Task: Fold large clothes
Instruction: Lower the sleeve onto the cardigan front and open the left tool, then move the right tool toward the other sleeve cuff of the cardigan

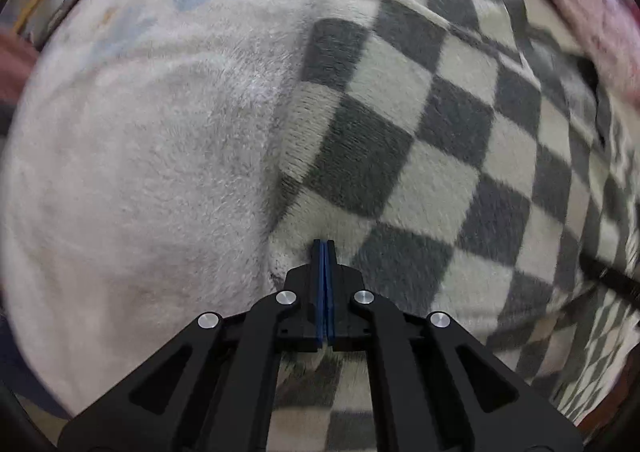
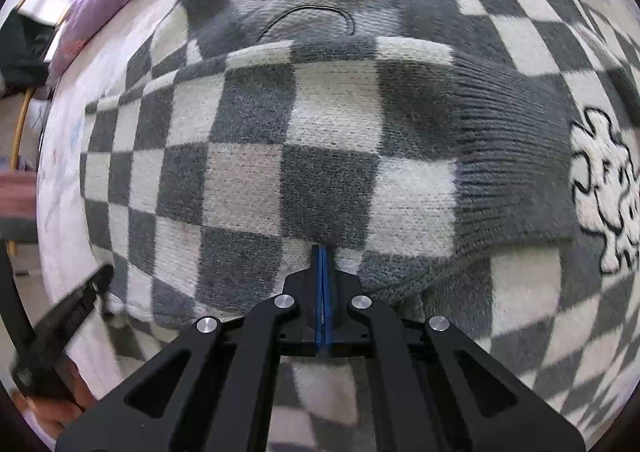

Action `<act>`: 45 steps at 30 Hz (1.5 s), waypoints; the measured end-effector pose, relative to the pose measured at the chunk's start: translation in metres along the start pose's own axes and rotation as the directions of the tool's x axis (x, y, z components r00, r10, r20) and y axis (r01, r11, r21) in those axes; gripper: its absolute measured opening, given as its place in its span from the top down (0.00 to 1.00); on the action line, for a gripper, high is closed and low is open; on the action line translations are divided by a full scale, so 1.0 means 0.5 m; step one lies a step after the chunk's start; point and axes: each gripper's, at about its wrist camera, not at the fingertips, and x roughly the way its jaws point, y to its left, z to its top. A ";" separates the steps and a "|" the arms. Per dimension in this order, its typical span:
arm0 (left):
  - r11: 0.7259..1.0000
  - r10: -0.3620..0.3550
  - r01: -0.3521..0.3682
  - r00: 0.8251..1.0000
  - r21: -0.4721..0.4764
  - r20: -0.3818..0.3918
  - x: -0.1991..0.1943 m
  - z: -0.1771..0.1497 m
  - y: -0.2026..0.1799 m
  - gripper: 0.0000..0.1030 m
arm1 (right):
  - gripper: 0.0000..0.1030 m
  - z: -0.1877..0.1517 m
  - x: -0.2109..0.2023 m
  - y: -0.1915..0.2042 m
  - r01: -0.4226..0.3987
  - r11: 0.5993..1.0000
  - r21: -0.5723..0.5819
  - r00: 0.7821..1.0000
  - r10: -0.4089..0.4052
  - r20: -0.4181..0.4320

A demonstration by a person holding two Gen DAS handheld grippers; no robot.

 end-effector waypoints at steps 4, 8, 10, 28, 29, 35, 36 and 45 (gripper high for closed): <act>1.000 -0.016 0.017 0.999 0.001 -0.042 -0.036 -0.008 -0.025 0.97 | 0.97 0.014 -0.038 -0.010 -0.009 0.998 0.066 1.000 0.010 -0.025; 0.999 -0.003 0.005 0.999 0.033 -0.047 -0.084 -0.024 -0.052 0.83 | 0.90 0.021 -0.094 -0.013 -0.004 0.998 0.058 1.000 0.005 -0.014; 0.999 -0.023 0.023 0.999 0.022 -0.028 -0.127 -0.031 -0.063 0.56 | 0.57 0.018 -0.126 -0.021 0.024 0.997 0.068 1.000 -0.023 -0.013; 0.998 -0.031 0.022 0.986 0.051 0.163 -0.540 -0.138 -0.140 0.14 | 0.12 -0.185 -0.569 0.031 0.115 0.993 0.018 0.968 -0.116 0.224; 0.999 -0.034 0.026 0.985 0.047 0.172 -0.557 -0.153 -0.143 0.14 | 0.11 -0.200 -0.587 0.028 0.107 0.994 0.008 0.966 -0.105 0.236; 0.997 -0.064 0.056 0.975 0.043 0.212 -0.635 -0.234 -0.150 0.14 | 0.11 -0.267 -0.628 -0.002 0.130 0.991 0.016 0.960 -0.130 0.246; 0.997 -0.071 0.062 0.973 0.045 0.218 -0.643 -0.245 -0.150 0.14 | 0.11 -0.278 -0.636 -0.006 0.132 0.991 0.027 0.958 -0.134 0.254; 0.983 -0.173 0.149 0.950 0.111 0.258 -0.704 -0.360 -0.160 0.14 | 0.11 -0.417 -0.725 -0.037 0.154 0.979 0.131 0.920 -0.190 0.343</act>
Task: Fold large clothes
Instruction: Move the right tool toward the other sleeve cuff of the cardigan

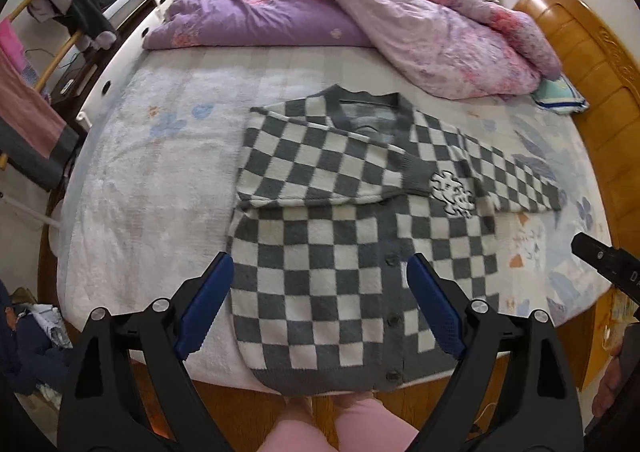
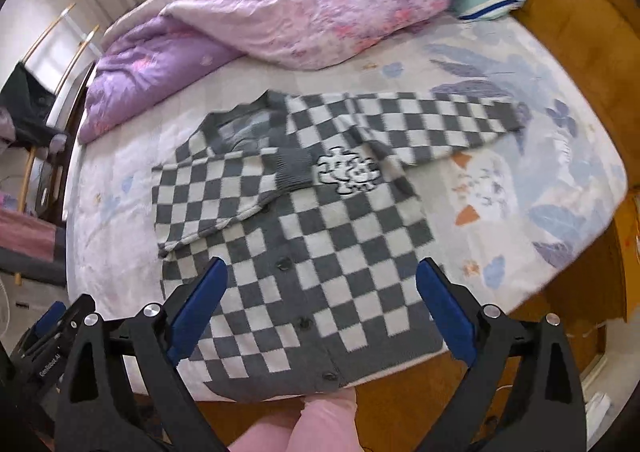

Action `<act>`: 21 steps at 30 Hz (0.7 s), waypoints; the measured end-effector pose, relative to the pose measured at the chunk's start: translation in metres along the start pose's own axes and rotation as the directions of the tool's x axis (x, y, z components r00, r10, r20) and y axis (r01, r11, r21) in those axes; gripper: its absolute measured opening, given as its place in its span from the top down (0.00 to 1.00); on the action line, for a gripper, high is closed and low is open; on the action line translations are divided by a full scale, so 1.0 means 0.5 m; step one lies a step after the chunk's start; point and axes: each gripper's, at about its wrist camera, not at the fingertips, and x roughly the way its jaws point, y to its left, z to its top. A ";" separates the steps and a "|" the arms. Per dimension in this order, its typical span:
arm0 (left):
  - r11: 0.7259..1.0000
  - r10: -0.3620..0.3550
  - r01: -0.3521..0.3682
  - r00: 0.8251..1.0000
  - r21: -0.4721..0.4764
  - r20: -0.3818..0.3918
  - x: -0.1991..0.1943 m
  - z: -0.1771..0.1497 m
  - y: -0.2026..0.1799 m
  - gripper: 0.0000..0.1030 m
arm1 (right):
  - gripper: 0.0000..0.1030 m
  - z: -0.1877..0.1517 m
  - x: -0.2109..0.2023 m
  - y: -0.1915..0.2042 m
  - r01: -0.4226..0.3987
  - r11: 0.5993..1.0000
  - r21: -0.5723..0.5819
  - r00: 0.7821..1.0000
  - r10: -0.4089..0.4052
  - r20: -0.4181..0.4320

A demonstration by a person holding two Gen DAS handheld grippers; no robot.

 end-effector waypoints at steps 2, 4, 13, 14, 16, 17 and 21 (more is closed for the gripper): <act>0.999 -0.049 0.048 0.999 0.019 0.016 -0.027 -0.027 -0.008 0.14 | 0.10 -0.025 -0.026 -0.014 -0.007 1.000 0.030 1.000 0.006 0.020; 0.997 -0.073 0.072 0.997 0.042 0.020 -0.048 -0.052 -0.016 0.14 | 0.10 -0.064 -0.061 -0.033 0.001 0.997 0.071 0.999 -0.004 0.040; 0.982 -0.140 0.136 0.990 0.133 0.022 -0.103 -0.134 -0.093 0.14 | 0.09 -0.188 -0.171 -0.120 0.040 0.986 0.164 0.995 -0.054 0.084; 0.981 -0.143 0.139 0.989 0.138 0.020 -0.104 -0.138 -0.102 0.14 | 0.09 -0.193 -0.178 -0.136 0.038 0.984 0.173 0.995 -0.054 0.090; 0.979 -0.140 0.136 0.990 0.151 0.016 -0.105 -0.144 -0.132 0.14 | 0.09 -0.197 -0.186 -0.167 0.043 0.979 0.201 0.993 -0.064 0.099; 0.978 -0.138 0.134 0.990 0.157 0.015 -0.105 -0.145 -0.142 0.14 | 0.09 -0.198 -0.188 -0.186 0.038 0.975 0.217 0.993 -0.061 0.101; 0.979 -0.116 0.110 0.993 0.174 0.026 -0.099 -0.145 -0.210 0.14 | 0.09 -0.181 -0.182 -0.264 0.009 0.966 0.258 0.995 -0.035 0.098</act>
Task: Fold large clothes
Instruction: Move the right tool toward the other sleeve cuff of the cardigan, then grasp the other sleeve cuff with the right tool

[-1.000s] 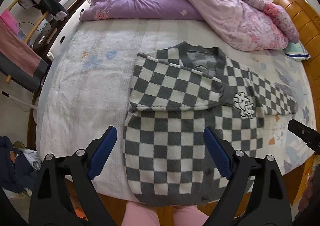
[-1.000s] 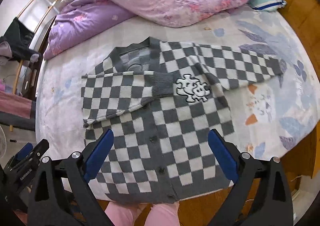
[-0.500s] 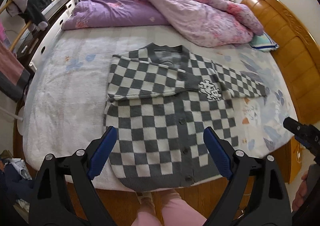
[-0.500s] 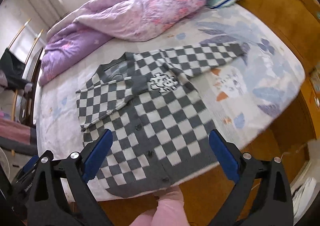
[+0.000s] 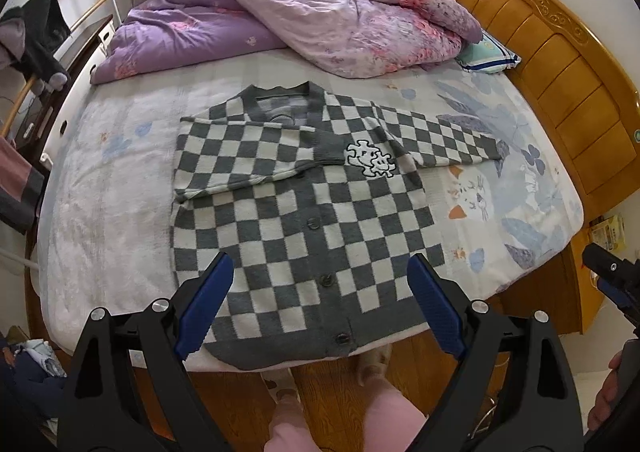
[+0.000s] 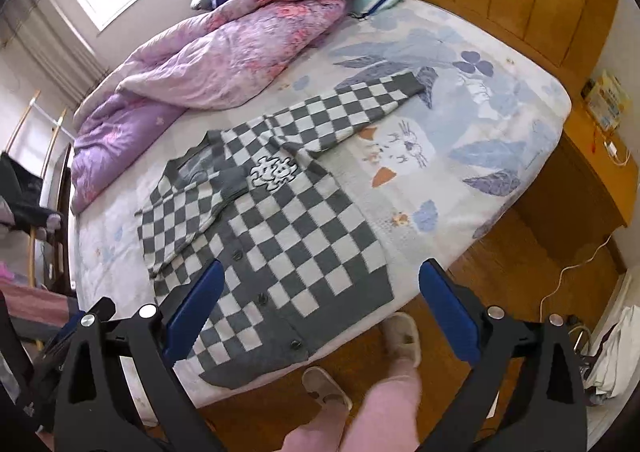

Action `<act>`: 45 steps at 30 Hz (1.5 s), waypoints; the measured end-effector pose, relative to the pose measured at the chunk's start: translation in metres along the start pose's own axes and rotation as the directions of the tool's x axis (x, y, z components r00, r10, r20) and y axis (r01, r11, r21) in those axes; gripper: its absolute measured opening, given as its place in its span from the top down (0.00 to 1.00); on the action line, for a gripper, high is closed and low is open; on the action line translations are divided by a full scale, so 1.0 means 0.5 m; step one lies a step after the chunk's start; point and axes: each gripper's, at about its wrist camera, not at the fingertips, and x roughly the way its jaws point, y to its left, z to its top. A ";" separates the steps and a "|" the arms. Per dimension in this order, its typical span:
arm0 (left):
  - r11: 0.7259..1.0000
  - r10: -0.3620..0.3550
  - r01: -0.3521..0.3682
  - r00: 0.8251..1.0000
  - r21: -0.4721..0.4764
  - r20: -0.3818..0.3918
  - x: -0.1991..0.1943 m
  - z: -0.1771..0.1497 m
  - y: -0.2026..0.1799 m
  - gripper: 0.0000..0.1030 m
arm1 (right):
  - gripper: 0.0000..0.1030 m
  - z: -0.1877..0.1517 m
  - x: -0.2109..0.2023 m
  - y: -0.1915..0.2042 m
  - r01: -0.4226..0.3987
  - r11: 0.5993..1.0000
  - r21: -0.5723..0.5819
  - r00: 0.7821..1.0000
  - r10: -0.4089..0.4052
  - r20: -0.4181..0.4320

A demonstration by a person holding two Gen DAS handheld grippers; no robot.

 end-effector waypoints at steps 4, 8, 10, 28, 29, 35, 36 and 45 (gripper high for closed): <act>0.999 0.030 -0.029 0.999 -0.028 0.013 0.028 0.027 -0.083 0.14 | 0.08 0.069 0.024 -0.085 -0.015 1.000 -0.006 1.000 0.015 -0.013; 0.995 0.068 -0.067 0.998 -0.069 0.011 0.063 0.067 -0.164 0.14 | 0.08 0.161 0.053 -0.177 -0.010 0.999 -0.045 1.000 0.009 -0.025; 0.993 0.081 -0.079 0.997 -0.088 0.012 0.078 0.091 -0.204 0.14 | 0.08 0.206 0.069 -0.218 -0.026 0.998 -0.060 0.999 0.024 -0.036; 0.982 0.148 -0.156 0.986 -0.110 -0.076 0.295 0.284 -0.284 0.14 | 0.08 0.466 0.286 -0.401 -0.025 0.986 0.163 0.979 0.057 -0.195; 0.982 0.143 -0.151 0.986 -0.108 -0.085 0.315 0.293 -0.280 0.14 | 0.08 0.472 0.305 -0.403 -0.013 0.983 0.183 0.976 0.053 -0.213; 0.987 0.031 -0.057 0.984 -0.148 -0.174 0.470 0.365 -0.241 0.14 | 0.08 0.492 0.398 -0.410 0.071 0.954 0.290 0.955 0.019 -0.295; 0.987 0.005 -0.035 0.982 -0.160 -0.186 0.493 0.374 -0.234 0.14 | 0.08 0.492 0.413 -0.410 0.084 0.944 0.319 0.952 0.019 -0.307; 0.995 0.011 -0.030 0.980 -0.096 -0.197 0.627 0.419 -0.227 0.14 | 0.08 0.530 0.545 -0.364 0.137 0.924 0.358 0.929 0.005 -0.369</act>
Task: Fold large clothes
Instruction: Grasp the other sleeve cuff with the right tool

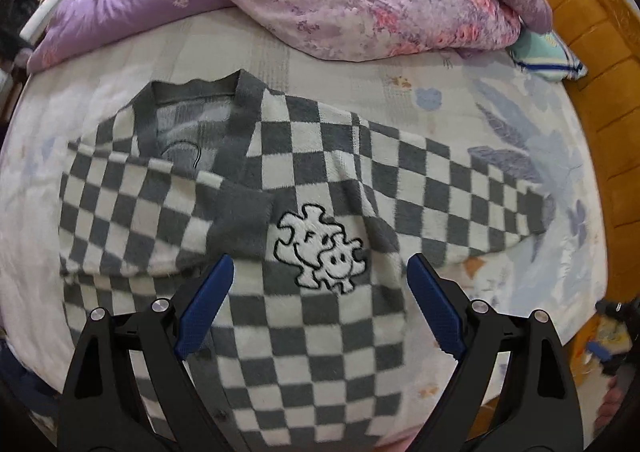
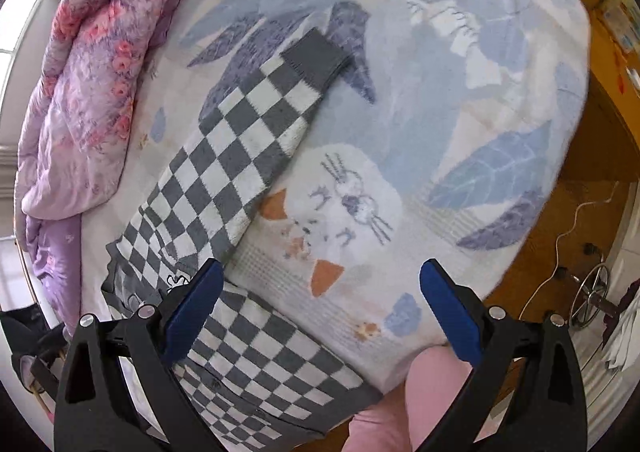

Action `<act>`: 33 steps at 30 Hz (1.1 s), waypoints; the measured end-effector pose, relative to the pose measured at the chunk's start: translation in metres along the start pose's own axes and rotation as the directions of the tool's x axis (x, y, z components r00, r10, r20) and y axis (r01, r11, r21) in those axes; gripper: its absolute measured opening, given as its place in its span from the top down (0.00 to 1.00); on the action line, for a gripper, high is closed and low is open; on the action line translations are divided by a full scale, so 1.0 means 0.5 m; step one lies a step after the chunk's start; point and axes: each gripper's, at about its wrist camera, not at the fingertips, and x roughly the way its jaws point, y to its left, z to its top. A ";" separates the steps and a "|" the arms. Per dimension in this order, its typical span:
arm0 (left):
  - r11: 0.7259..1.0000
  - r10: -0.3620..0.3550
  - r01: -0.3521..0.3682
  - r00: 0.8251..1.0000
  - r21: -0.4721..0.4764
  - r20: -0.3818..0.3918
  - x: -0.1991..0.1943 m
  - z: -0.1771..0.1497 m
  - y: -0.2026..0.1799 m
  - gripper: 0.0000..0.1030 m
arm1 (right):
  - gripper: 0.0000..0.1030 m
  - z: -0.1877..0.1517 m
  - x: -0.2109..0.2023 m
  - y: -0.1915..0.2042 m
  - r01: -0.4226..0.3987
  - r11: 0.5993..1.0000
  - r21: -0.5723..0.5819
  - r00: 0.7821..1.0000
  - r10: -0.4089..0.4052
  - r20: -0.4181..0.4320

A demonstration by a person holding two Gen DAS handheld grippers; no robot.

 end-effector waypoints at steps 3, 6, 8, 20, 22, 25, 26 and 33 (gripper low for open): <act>0.999 0.018 -0.017 1.000 0.033 -0.013 0.043 0.009 -0.007 0.14 | 0.08 0.033 0.043 0.029 0.007 1.000 -0.007 1.000 -0.007 -0.011; 0.998 0.039 -0.038 0.999 0.046 -0.030 0.088 0.018 -0.014 0.14 | 0.08 0.067 0.088 0.041 -0.003 1.000 -0.015 1.000 0.003 -0.021; 0.999 0.038 -0.037 0.998 0.030 -0.040 0.111 0.025 -0.014 0.14 | 0.08 0.104 0.128 0.040 0.009 1.000 -0.002 0.999 -0.009 -0.041; 0.999 0.010 -0.014 0.996 -0.051 -0.084 0.258 0.079 -0.036 0.14 | 0.08 0.320 0.385 -0.061 -0.050 0.956 0.289 0.991 0.084 -0.107; 0.998 0.032 -0.037 0.994 -0.052 -0.102 0.281 0.084 -0.034 0.17 | 0.16 0.332 0.419 -0.079 -0.096 0.940 0.329 0.983 0.141 -0.116; 0.997 0.045 -0.053 0.990 -0.058 -0.133 0.309 0.091 -0.027 0.26 | 0.20 0.334 0.429 -0.102 -0.119 0.915 0.385 0.983 0.162 -0.082; 0.997 0.042 -0.051 0.990 -0.064 -0.138 0.315 0.092 -0.023 0.35 | 0.34 0.334 0.420 -0.108 -0.133 0.909 0.394 0.984 0.168 -0.054; 0.985 -0.118 0.095 0.980 -0.142 -0.162 0.373 0.102 -0.022 0.75 | 0.92 0.364 0.376 -0.134 -0.221 0.923 0.316 0.975 0.215 0.055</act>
